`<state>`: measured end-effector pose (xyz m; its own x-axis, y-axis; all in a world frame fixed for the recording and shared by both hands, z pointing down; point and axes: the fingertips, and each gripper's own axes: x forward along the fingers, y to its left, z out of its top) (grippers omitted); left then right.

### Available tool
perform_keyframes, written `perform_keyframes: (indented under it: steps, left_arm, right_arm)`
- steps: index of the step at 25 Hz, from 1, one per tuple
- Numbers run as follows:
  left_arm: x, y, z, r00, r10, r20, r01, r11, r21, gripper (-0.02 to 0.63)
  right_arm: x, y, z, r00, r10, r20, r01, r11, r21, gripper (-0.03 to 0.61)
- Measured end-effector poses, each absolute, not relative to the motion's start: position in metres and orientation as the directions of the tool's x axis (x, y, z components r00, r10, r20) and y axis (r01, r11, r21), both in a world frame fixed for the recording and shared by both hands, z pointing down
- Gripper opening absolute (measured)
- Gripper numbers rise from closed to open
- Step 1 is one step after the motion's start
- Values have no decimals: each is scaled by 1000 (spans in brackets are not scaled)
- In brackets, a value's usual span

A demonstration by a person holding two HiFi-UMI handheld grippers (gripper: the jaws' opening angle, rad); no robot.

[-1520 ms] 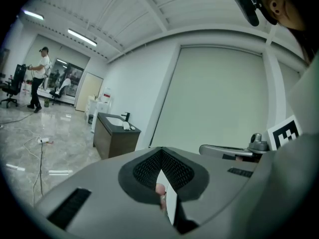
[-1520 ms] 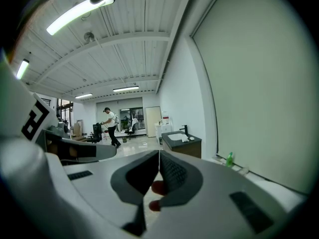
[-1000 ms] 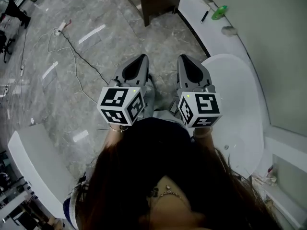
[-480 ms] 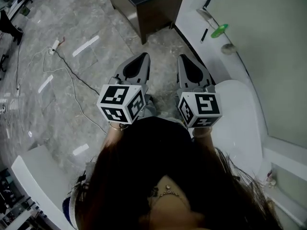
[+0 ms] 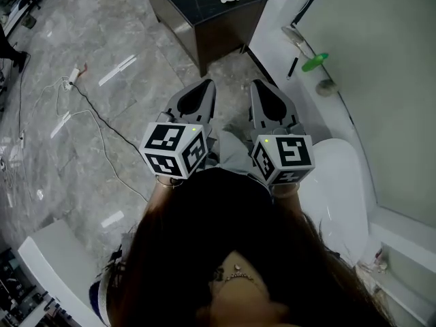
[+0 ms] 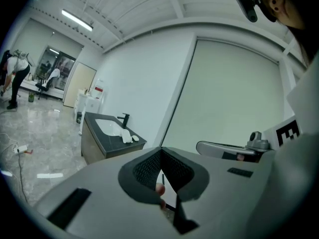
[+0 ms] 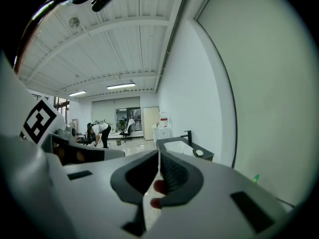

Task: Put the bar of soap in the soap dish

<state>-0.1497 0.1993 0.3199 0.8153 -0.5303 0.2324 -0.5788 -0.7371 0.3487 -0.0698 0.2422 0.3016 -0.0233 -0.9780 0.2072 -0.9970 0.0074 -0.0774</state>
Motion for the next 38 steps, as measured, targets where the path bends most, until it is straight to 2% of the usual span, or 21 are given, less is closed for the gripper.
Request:
perform_keyframes:
  steps: [7,14,24,38]
  left_arm:
    - [-109,124,331,809,-534,246,-588,-726,357,-5]
    - [-52,42,310,791,-561,243,-611,-708,354,-5]
    - [19,-84,308,750,-613,247,-659,-661,360,-5]
    - [42,-181,316,738,-615,278,-672,-630,389,-5]
  right_arm:
    - [-23,166,312,-21,-977,210,-996,2,-91,18]
    - [30,82,297,-98,-972,215,-988,69,-140,18]
    - [104,-46,300,-167,-951,260,-983,139,-122,17]
    - [144,-151,323,-167,-928,333,-983,130,-132,17]
